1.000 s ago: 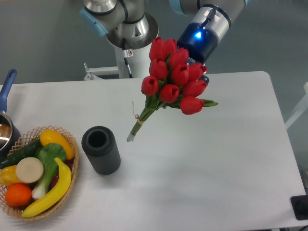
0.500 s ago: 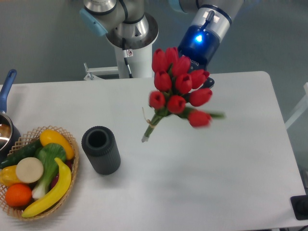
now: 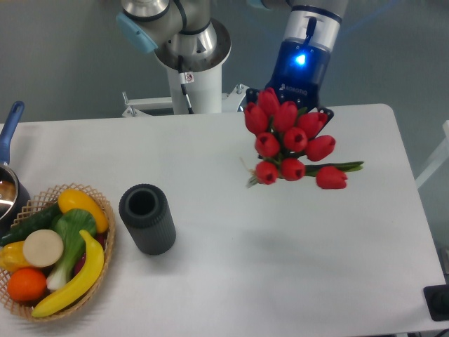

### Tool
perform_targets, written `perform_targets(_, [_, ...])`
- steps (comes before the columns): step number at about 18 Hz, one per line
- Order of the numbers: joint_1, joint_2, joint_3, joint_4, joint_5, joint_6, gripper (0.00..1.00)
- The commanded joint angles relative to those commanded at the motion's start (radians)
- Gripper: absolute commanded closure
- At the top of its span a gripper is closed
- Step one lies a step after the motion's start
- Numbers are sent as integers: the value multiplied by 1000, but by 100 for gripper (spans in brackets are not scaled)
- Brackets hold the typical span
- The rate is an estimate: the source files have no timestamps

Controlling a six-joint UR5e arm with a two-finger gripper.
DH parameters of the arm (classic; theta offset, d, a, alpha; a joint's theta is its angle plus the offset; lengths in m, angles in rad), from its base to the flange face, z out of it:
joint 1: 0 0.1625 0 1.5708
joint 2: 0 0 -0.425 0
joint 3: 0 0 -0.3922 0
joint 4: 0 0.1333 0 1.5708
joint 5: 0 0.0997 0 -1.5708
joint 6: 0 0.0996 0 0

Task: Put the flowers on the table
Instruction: 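Swing the gripper with the tulips away from the black vase, tilting blooms down, then lower the tulip bouquet toward the table beside the black vase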

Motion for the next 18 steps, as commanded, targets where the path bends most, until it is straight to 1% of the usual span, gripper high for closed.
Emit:
perform_targets(2, [0, 3, -3, -18, 38, 2, 58])
perform_targets(6, [-2, 0, -24, -29, 184, 8, 58])
perform_targets(11, [-24, -29, -51, -34, 259, 5, 58])
perform_targets(15, [-61, -64, -68, -66, 333, 5, 58])
perform_targets(18, [-80, -86, -71, -84, 338, 3, 58])
